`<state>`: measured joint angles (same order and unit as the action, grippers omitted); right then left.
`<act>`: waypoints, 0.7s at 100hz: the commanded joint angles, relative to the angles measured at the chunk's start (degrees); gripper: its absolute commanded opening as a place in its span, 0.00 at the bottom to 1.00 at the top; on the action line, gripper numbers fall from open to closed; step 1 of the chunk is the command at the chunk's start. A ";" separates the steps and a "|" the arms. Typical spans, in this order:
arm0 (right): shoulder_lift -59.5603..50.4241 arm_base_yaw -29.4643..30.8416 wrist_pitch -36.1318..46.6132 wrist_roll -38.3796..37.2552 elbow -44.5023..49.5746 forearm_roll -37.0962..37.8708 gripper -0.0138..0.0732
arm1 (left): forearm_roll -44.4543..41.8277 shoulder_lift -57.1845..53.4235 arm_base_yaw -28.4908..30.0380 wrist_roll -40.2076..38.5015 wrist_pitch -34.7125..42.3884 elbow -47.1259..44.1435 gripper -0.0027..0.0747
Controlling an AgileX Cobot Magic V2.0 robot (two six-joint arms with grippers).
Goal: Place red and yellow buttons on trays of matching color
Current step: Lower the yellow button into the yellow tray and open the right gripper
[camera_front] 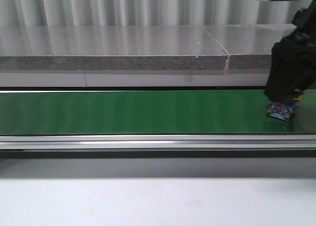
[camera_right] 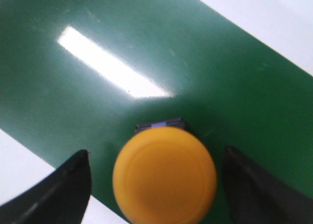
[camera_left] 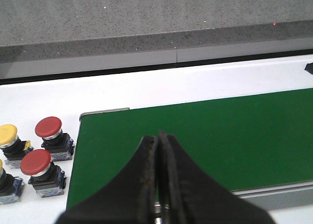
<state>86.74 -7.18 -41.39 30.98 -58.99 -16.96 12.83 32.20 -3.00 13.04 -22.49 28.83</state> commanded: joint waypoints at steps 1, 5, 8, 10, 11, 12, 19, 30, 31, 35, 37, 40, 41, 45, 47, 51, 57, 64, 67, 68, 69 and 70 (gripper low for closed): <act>-1.60 -0.09 2.16 0.33 -1.55 -1.14 0.65 | 0.91 0.05 -0.49 -0.04 4.07 1.43 0.01; -1.60 -0.09 1.89 0.32 -1.55 -1.14 0.56 | 0.91 0.05 -0.49 -0.04 4.07 1.43 0.01; -1.60 -0.09 1.78 0.32 -1.55 -1.14 0.50 | 0.91 0.05 -0.49 -0.04 4.07 1.43 0.01; -1.60 -0.09 1.67 0.32 -1.55 -1.14 0.46 | 0.91 0.05 -0.49 -0.04 4.07 1.43 0.01; -1.60 -0.09 1.61 0.32 -1.55 -1.14 0.45 | 0.91 0.05 -0.49 -0.04 4.07 1.43 0.01; -1.60 -0.09 1.57 0.27 -1.55 -1.14 0.43 | 0.91 0.05 -0.49 -0.04 4.07 1.43 0.01; -1.60 -0.09 1.47 -0.19 -1.55 -1.14 0.37 | 0.91 0.05 -0.49 -0.04 4.07 1.43 0.01; -2.01 0.12 0.61 -1.43 -1.60 -1.09 0.37 | 0.91 0.05 -0.49 -0.04 4.07 1.43 0.01; -2.15 0.17 0.46 -1.54 -1.60 -1.09 0.37 | 0.91 0.05 -0.49 -0.04 4.07 1.43 0.01; -2.62 0.65 -0.27 -2.21 -1.60 -1.09 0.37 | 0.91 0.05 -0.49 -0.04 4.07 1.43 0.01; -2.97 0.84 -0.47 -2.65 -1.60 -1.03 0.37 | 0.91 0.05 -0.49 -0.04 4.07 1.43 0.01; -3.72 1.50 -1.14 -3.31 -1.60 -0.96 0.37 | 0.91 0.05 -0.49 -0.04 4.07 1.43 0.01; -3.87 1.65 -1.30 -3.70 -1.60 -0.96 0.37 | 0.91 0.05 -0.49 -0.04 4.07 1.43 0.01; -4.98 2.86 -2.09 -4.75 -1.60 -0.38 0.37 | 0.91 0.05 -0.49 -0.04 4.07 1.43 0.01; -5.62 3.61 -2.44 -5.49 -1.60 0.08 0.37 | 0.91 0.05 -0.49 -0.04 4.07 1.43 0.01; -6.70 5.06 -3.02 -6.93 -1.60 1.42 0.37 | 0.91 0.05 -0.49 -0.04 4.07 1.43 0.01; -8.70 8.22 -4.00 -8.94 -1.60 3.95 0.37 | 0.91 0.05 -0.49 -0.04 4.07 1.43 0.01; -10.92 12.62 -4.87 -11.46 -1.60 6.52 0.37 | 0.91 0.05 -0.49 -0.04 4.07 1.43 0.01; -11.80 14.58 -5.04 -12.61 -1.60 7.15 0.37 | 0.91 0.05 -0.49 -0.04 4.07 1.43 0.01; -12.19 15.60 -5.03 -12.88 -1.60 7.23 0.37 | 0.91 0.05 -0.49 -0.04 4.07 1.43 0.01; -12.41 16.12 -5.03 -13.12 -1.60 7.43 0.37 | 0.91 0.05 -0.49 -0.04 4.07 1.43 0.01; -12.62 17.14 -5.03 -13.58 -1.60 7.44 0.37 | 0.91 0.05 -0.49 -0.04 4.07 1.43 0.01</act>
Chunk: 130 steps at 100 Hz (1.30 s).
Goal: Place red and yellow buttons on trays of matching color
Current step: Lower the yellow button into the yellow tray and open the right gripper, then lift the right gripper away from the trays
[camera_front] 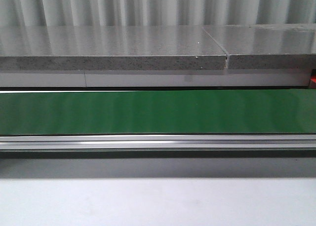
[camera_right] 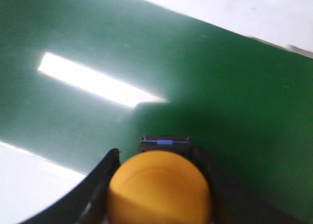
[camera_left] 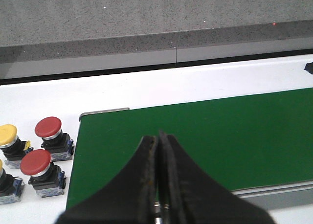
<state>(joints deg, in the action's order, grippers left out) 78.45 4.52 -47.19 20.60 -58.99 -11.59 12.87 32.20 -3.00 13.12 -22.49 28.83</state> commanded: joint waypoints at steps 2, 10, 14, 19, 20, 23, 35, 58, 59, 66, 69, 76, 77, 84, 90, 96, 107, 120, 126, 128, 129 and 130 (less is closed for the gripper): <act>-5.06 7.00 0.91 -3.80 -1.60 2.22 0.37 | 0.87 0.05 -0.49 -0.12 4.07 1.43 0.01; -6.56 12.85 1.70 -5.71 -1.60 2.21 0.37 | 0.87 0.05 -0.49 -0.12 4.07 1.43 0.01; -6.86 15.90 2.18 -6.61 -1.60 2.21 0.37 | 0.87 0.05 -0.49 -0.12 4.07 1.43 0.01; -6.91 19.41 2.96 -7.50 -1.48 2.21 0.37 | 1.16 0.05 -0.49 -0.12 4.07 1.43 0.01; -6.91 19.91 3.05 -7.66 -1.49 2.21 0.37 | 1.25 0.05 -0.49 -0.12 4.07 1.43 0.01; -6.71 21.88 3.31 -8.55 -1.49 2.21 0.37 | 1.38 0.05 -0.49 -0.12 4.07 1.43 0.01; -5.64 29.77 5.34 -11.59 -1.49 2.21 0.37 | 1.88 0.05 -0.49 -0.12 4.07 1.43 0.01; -2.35 34.57 8.28 -13.50 -1.49 2.21 0.37 | 1.88 0.05 -0.49 -0.12 4.07 1.43 0.01; -1.98 34.57 8.45 -13.50 -1.49 2.21 0.37 | 1.88 0.05 -0.49 -0.12 4.07 1.43 0.01; 0.07 34.57 9.92 -13.50 -1.49 2.35 0.37 | 1.88 0.05 -0.49 -0.12 4.07 1.43 0.01; 0.96 34.57 10.44 -13.50 -1.49 2.53 0.37 | 1.88 0.05 -0.49 -0.12 4.07 1.43 0.01; 3.19 34.97 11.78 -13.50 -1.49 2.77 0.37 | 1.88 0.05 -0.49 -0.12 4.07 1.43 0.01; 3.39 35.11 11.98 -13.50 -1.49 2.77 0.37 | 1.88 0.05 -0.49 -0.12 4.07 1.43 0.01; 5.18 35.91 12.78 -13.74 -1.49 2.77 0.37 | 1.88 0.05 -0.49 -0.12 4.07 1.43 0.01; 6.36 36.53 13.31 -14.38 -1.49 2.77 0.37 | 1.88 0.05 -0.49 -0.12 4.07 1.43 0.01; 7.24 36.96 14.16 -14.65 -1.49 2.77 0.37 | 1.88 0.05 -0.49 -0.12 4.07 1.43 0.01; 8.66 37.03 15.25 -14.88 -1.49 2.73 0.37 | 1.88 0.05 -0.49 -0.12 4.07 1.43 0.01; 11.28 36.95 15.78 -14.92 -1.49 2.66 0.37 | 1.88 0.05 -0.49 -0.12 4.07 1.43 0.01; 12.45 36.95 16.13 -14.92 -1.49 2.61 0.37 | 1.88 0.05 -0.49 -0.12 4.07 1.43 0.01; 13.02 36.95 16.34 -14.92 -1.49 2.61 0.37 | 1.88 0.05 -0.49 -0.12 4.07 1.43 0.01; 13.15 36.95 16.39 -14.92 -1.49 2.61 0.37 | 1.88 0.05 -0.49 -0.12 4.07 1.43 0.01; 13.26 36.95 16.48 -14.92 -1.49 2.61 0.37 | 1.88 0.05 -0.49 -0.12 4.07 1.43 0.01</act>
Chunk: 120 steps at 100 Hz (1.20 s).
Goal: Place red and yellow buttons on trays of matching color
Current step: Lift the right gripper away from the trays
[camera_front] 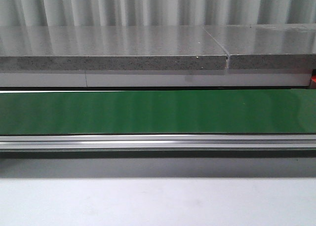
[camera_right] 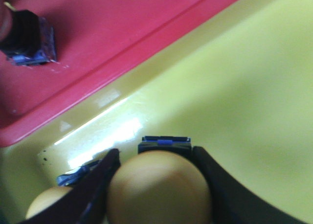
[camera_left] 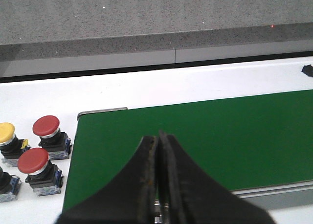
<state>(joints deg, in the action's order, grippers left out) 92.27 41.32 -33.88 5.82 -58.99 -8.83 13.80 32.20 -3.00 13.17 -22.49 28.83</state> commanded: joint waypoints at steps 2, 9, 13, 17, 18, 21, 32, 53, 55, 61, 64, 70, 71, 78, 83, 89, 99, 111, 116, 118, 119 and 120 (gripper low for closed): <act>-0.19 0.15 3.32 -0.16 -1.49 -0.25 0.37 | 0.94 0.05 -0.49 -0.18 4.07 1.43 0.01; 1.01 0.15 3.80 -0.53 -1.49 -0.67 0.37 | 0.94 0.05 -0.49 -0.18 4.07 1.43 0.01; 1.62 0.15 3.92 -0.63 -1.49 -0.67 0.37 | 0.94 0.05 -0.49 -0.18 4.07 1.43 0.01; 2.12 0.15 3.97 -0.63 -1.49 -0.82 0.37 | 0.94 0.05 -0.49 -0.18 4.07 1.43 0.01; 2.29 0.15 4.03 -0.63 -1.49 -0.82 0.37 | 0.94 0.05 -0.49 -0.18 4.07 1.43 0.01; 2.56 0.15 4.22 -0.63 -1.49 -0.89 0.37 | 0.94 0.05 -0.49 -0.18 4.07 1.43 0.01; 3.10 0.11 4.59 -0.63 -1.49 -1.26 0.37 | 0.94 0.05 -0.49 -0.18 4.07 1.43 0.01; 4.81 0.11 4.77 -0.63 -1.49 -1.69 0.37 | 0.94 0.05 -0.49 -0.18 4.07 1.43 0.01; 5.00 0.11 4.77 -0.63 -1.49 -1.76 0.37 | 0.94 0.05 -0.49 -0.18 4.07 1.43 0.01; 5.45 0.11 4.62 -0.63 -1.49 -1.88 0.39 | 0.94 0.05 -0.49 -0.18 4.07 1.43 0.01; 5.52 0.11 4.41 -0.63 -1.49 -1.96 0.43 | 0.94 0.05 -0.49 -0.18 4.07 1.43 0.01; 5.60 0.11 4.35 -0.63 -1.49 -2.02 0.51 | 0.94 0.05 -0.49 -0.18 4.07 1.43 0.01; 5.60 0.11 4.35 -0.63 -1.49 -2.02 0.54 | 0.94 0.05 -0.49 -0.18 4.07 1.43 0.01; 5.60 0.11 4.35 -0.63 -1.49 -2.10 0.67 | 0.94 0.05 -0.49 -0.18 4.07 1.43 0.01; 5.60 0.11 4.28 -0.63 -1.49 -2.23 0.75 | 0.94 0.05 -0.49 -0.18 4.07 1.43 0.01; 5.60 0.11 4.28 -0.74 -1.49 -2.40 0.80 | 0.94 0.05 -0.49 -0.18 4.07 1.43 0.01; 5.15 0.11 4.33 -0.74 -1.49 -3.48 0.82 | 0.94 0.05 -0.49 -0.18 4.07 1.43 0.01; 3.61 0.11 4.33 -0.74 -1.49 -3.59 0.82 | 0.94 0.05 -0.49 -0.18 4.07 1.43 0.01; 2.57 0.11 4.33 -0.74 -1.49 -3.59 0.82 | 0.94 0.05 -0.49 -0.18 4.07 1.43 0.01; 2.33 0.11 4.33 -0.74 -1.49 -3.59 0.82 | 0.94 0.05 -0.49 -0.18 4.07 1.43 0.01; 2.07 0.11 4.33 -0.74 -1.49 -3.59 0.82 | 0.94 0.05 -0.49 -0.18 4.07 1.43 0.01; 1.93 0.11 4.33 -0.74 -1.49 -3.59 0.82 | 0.94 0.05 -0.49 -0.18 4.07 1.43 0.01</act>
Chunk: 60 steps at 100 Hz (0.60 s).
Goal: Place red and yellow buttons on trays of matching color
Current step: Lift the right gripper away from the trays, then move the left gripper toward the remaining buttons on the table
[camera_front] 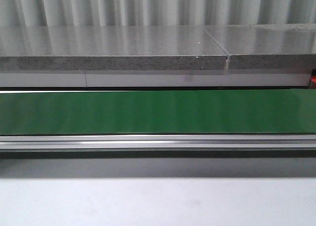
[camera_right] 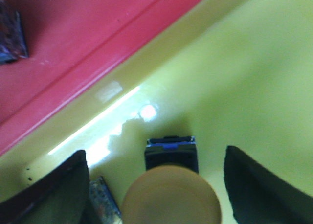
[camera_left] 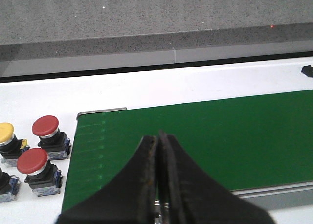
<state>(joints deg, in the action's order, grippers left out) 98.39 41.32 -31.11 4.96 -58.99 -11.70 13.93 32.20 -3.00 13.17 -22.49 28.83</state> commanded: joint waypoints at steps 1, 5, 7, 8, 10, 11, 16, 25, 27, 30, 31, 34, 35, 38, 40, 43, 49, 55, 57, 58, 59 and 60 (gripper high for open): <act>-4.46 0.11 1.56 0.12 -1.49 -0.72 0.82 | 0.81 0.05 -0.49 -0.18 4.07 1.43 0.01; -5.15 0.11 1.56 0.07 -1.49 -0.72 0.82 | 0.81 0.05 -0.49 -0.18 4.07 1.43 0.01; -5.56 0.16 1.56 0.07 -1.49 -0.72 0.82 | 0.81 0.05 -0.49 -0.18 4.07 1.43 0.01; -5.90 0.16 1.56 0.07 -1.49 -0.72 0.82 | 0.81 0.05 -0.49 -0.18 4.07 1.43 0.01; -6.30 0.16 1.56 0.07 -1.49 -0.72 0.82 | 0.81 0.05 -0.49 -0.18 4.07 1.43 0.01; -6.41 0.16 1.56 0.07 -1.49 -0.72 0.82 | 0.81 0.05 -0.49 -0.18 4.07 1.43 0.01; -7.43 0.16 1.50 0.07 -1.49 -0.72 0.82 | 0.81 0.05 -0.49 -0.18 4.07 1.43 0.01; -9.46 0.16 1.15 0.07 -1.49 -0.74 0.82 | 0.81 0.05 -0.49 -0.18 4.07 1.43 0.01; -9.96 0.16 1.02 0.07 -1.49 -0.74 0.82 | 0.81 0.05 -0.49 -0.18 4.07 1.43 0.01; -10.74 0.16 0.83 0.07 -1.49 -0.80 0.82 | 0.81 0.05 -0.49 -0.18 4.07 1.43 0.01; -11.13 0.07 0.73 0.07 -1.49 -0.91 0.82 | 0.81 0.05 -0.49 -0.18 4.07 1.43 0.01; -11.99 -0.07 0.59 0.07 -1.49 -1.15 0.82 | 0.81 0.05 -0.49 -0.18 4.07 1.43 0.01; -12.22 -0.20 0.43 0.07 -1.49 -1.15 0.82 | 0.81 0.05 -0.49 -0.18 4.07 1.43 0.01; -13.40 -0.50 0.26 0.07 -1.49 -1.44 0.82 | 0.81 0.05 -0.49 -0.18 4.07 1.43 0.01; -13.91 -0.78 0.18 0.07 -1.49 -1.44 0.82 | 0.81 0.05 -0.49 -0.18 4.07 1.43 0.01; -15.26 -1.26 0.06 0.07 -1.49 -1.44 0.82 | 0.81 0.05 -0.49 -0.18 4.07 1.43 0.01; -17.51 -2.81 -0.35 0.07 -1.49 -1.44 0.82 | 0.81 0.05 -0.49 -0.18 4.07 1.43 0.01; -20.16 -4.65 -0.51 0.29 -1.49 -1.44 0.82 | 0.81 0.05 -0.49 -0.18 4.07 1.43 0.01; -21.00 -5.41 -0.59 0.51 -1.49 -1.44 0.82 | 0.81 0.05 -0.49 -0.18 4.07 1.43 0.01; -21.27 -5.94 -0.59 0.69 -1.49 -1.44 0.82 | 0.81 0.05 -0.49 -0.18 4.07 1.43 0.01; -21.83 -6.21 -0.65 0.79 -1.49 -1.44 0.82 | 0.81 0.05 -0.49 -0.18 4.07 1.43 0.01; -22.39 -6.78 -0.73 0.99 -1.49 -1.44 0.82 | 0.81 0.05 -0.49 -0.18 4.07 1.43 0.01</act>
<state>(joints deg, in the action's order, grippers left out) 81.39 37.06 -33.40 4.89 -58.99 -12.37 13.93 32.20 -3.00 13.17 -22.49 28.83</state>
